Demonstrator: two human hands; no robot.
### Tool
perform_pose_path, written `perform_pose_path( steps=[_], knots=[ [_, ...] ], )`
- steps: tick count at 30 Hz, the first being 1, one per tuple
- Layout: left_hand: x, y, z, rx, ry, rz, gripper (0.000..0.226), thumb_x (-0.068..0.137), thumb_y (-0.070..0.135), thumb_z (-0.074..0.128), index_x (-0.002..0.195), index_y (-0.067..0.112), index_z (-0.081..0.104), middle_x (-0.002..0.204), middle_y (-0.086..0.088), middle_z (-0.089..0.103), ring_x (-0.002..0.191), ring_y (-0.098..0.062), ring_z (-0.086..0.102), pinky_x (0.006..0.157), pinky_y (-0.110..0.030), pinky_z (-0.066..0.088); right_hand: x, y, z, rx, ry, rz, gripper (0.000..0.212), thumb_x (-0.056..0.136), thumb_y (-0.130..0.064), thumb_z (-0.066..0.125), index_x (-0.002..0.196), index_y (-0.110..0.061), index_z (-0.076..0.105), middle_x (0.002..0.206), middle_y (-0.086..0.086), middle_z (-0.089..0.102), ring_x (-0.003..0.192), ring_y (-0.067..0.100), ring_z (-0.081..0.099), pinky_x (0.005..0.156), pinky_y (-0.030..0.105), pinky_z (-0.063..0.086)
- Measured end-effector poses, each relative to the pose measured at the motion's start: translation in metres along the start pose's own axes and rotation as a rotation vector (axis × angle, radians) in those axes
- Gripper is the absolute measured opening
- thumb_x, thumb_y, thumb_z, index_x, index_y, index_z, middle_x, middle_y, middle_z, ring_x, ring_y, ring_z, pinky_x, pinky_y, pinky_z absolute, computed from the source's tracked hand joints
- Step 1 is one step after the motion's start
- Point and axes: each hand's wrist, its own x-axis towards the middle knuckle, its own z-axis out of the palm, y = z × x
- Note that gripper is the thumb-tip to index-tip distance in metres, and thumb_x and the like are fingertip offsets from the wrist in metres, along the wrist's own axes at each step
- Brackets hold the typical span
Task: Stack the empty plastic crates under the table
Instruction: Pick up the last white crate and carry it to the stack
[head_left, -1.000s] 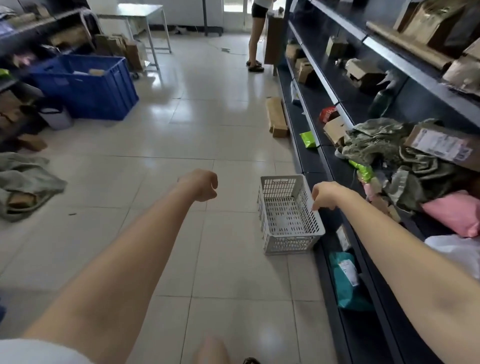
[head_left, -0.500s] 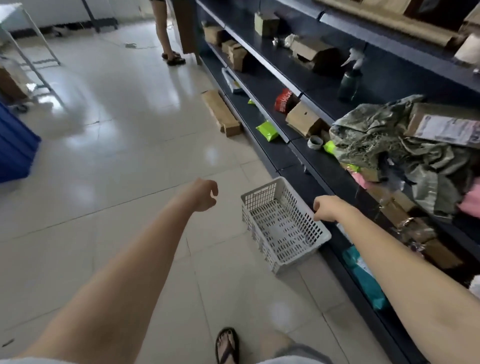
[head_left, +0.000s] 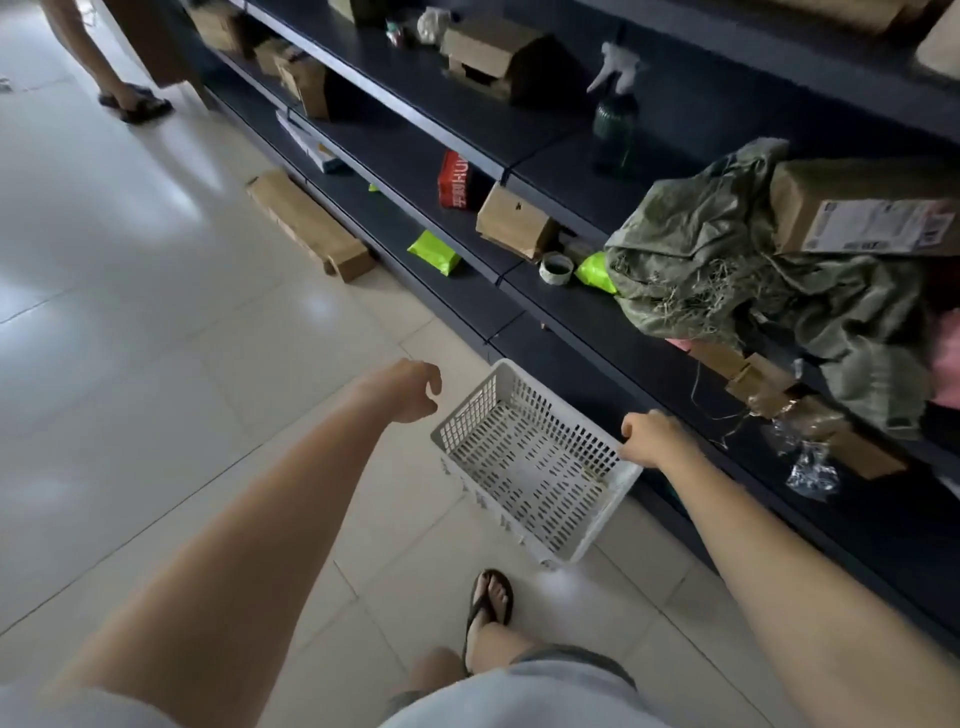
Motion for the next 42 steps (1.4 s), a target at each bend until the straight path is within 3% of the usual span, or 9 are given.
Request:
perform_pose_path(
  steps=[6,13,18,22,25,32,37,42],
  knots=[
    [0.070,-0.012,-0.038,0.125,-0.080,0.078,0.034,0.090,0.028,0.055,0.124,0.024,0.055,0.124,-0.004,0.060,0.114,-0.026,0.056,0.079,-0.032,0.043,0.032,-0.006,-0.006,0.142,-0.042,0.082,0.029,0.087,-0.028,0.056,0.114,-0.018,0.058,0.126,0.009,0.054,0.112,0.030,0.055,0.092,0.037,0.047],
    [0.161,-0.009,-0.059,0.253,-0.159,0.216,0.034,0.092,0.029,0.053,0.126,0.026,0.053,0.127,-0.001,0.059,0.117,-0.024,0.056,0.083,-0.032,0.044,0.066,-0.017,0.013,0.309,-0.028,0.219,0.033,0.087,-0.027,0.058,0.118,-0.015,0.056,0.125,0.015,0.052,0.115,0.034,0.053,0.094,0.037,0.045],
    [0.221,-0.014,-0.038,0.383,-0.211,0.352,0.042,0.092,0.028,0.051,0.133,0.025,0.046,0.124,-0.002,0.061,0.112,-0.024,0.058,0.078,-0.032,0.046,0.086,-0.040,0.052,0.409,-0.061,0.350,0.031,0.086,-0.025,0.055,0.117,-0.021,0.056,0.122,0.009,0.054,0.109,0.029,0.056,0.086,0.036,0.047],
    [0.271,-0.028,0.006,0.429,-0.291,0.358,0.049,0.091,0.024,0.051,0.138,0.024,0.039,0.131,-0.003,0.058,0.118,-0.023,0.057,0.089,-0.035,0.050,0.122,-0.047,0.094,0.462,-0.115,0.390,0.031,0.084,-0.025,0.057,0.115,-0.022,0.054,0.120,0.009,0.051,0.105,0.028,0.056,0.082,0.036,0.050],
    [0.309,-0.037,0.056,0.457,-0.350,0.362,0.051,0.090,0.023,0.050,0.139,0.023,0.038,0.130,-0.004,0.057,0.119,-0.023,0.055,0.089,-0.035,0.049,0.154,-0.043,0.133,0.475,-0.127,0.421,0.037,0.087,-0.029,0.057,0.123,-0.022,0.051,0.124,0.010,0.048,0.109,0.029,0.054,0.081,0.035,0.048],
    [0.384,-0.049,0.206,0.469,-0.443,0.408,0.056,0.090,0.038,0.051,0.141,0.022,0.035,0.134,-0.007,0.050,0.125,-0.026,0.049,0.093,-0.038,0.048,0.216,-0.021,0.262,0.466,-0.051,0.564,0.037,0.093,-0.030,0.050,0.129,-0.022,0.047,0.131,0.009,0.044,0.118,0.029,0.046,0.089,0.041,0.049],
    [0.428,-0.068,0.296,0.509,-0.359,0.329,0.062,0.087,0.038,0.057,0.142,0.020,0.034,0.138,-0.013,0.035,0.127,-0.032,0.040,0.094,-0.046,0.047,0.250,0.000,0.340,0.406,-0.054,0.764,0.040,0.093,-0.022,0.049,0.132,-0.016,0.040,0.138,0.015,0.036,0.126,0.033,0.037,0.090,0.043,0.047],
    [0.465,-0.086,0.352,0.431,-0.211,0.256,0.063,0.081,0.026,0.066,0.138,0.019,0.040,0.143,-0.017,0.022,0.128,-0.038,0.030,0.096,-0.051,0.044,0.282,0.016,0.393,0.439,-0.008,0.792,0.048,0.093,-0.016,0.051,0.138,-0.017,0.036,0.143,0.017,0.029,0.128,0.037,0.037,0.091,0.044,0.048]
  ],
)
